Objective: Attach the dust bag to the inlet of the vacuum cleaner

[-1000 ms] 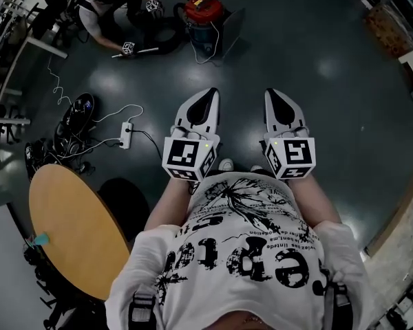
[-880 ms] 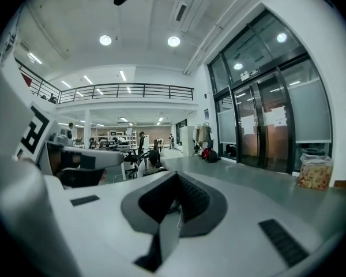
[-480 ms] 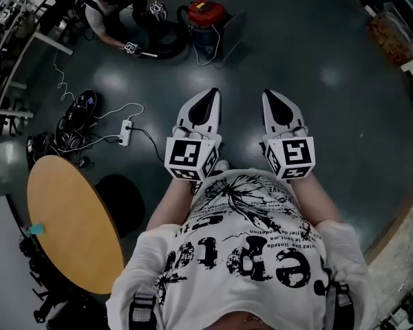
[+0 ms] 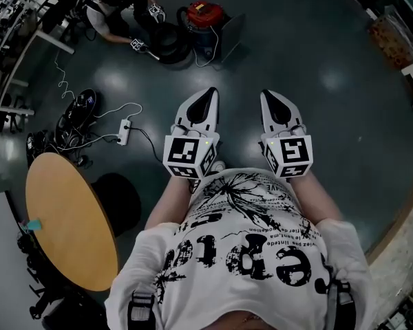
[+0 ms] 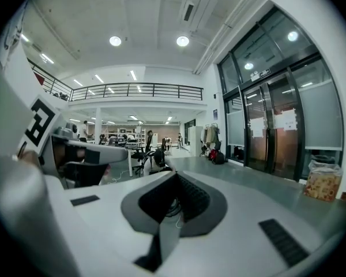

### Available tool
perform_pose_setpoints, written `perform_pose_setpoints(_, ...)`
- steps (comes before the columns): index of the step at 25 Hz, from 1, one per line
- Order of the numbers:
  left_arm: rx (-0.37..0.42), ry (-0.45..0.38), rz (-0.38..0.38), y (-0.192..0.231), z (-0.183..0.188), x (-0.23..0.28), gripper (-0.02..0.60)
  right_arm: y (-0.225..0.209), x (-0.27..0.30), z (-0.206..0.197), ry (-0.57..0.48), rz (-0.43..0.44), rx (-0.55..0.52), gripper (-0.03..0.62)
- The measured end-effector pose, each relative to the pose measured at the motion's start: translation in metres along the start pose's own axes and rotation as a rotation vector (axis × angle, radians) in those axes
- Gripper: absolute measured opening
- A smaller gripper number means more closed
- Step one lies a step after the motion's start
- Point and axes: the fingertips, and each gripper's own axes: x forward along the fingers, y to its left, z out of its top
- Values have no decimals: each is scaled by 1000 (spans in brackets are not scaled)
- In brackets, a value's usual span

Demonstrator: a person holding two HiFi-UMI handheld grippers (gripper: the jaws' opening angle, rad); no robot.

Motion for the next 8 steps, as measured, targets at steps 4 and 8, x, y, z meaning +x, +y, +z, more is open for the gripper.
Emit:
perform_pose_setpoints(4,2,3,-1,-5,1,4,3,-8,-1,0,7,1,3,3)
perform_pose_setpoints(8,1,9,1,-10,0,9,3,-15,-1,-3,17,4,5,3)
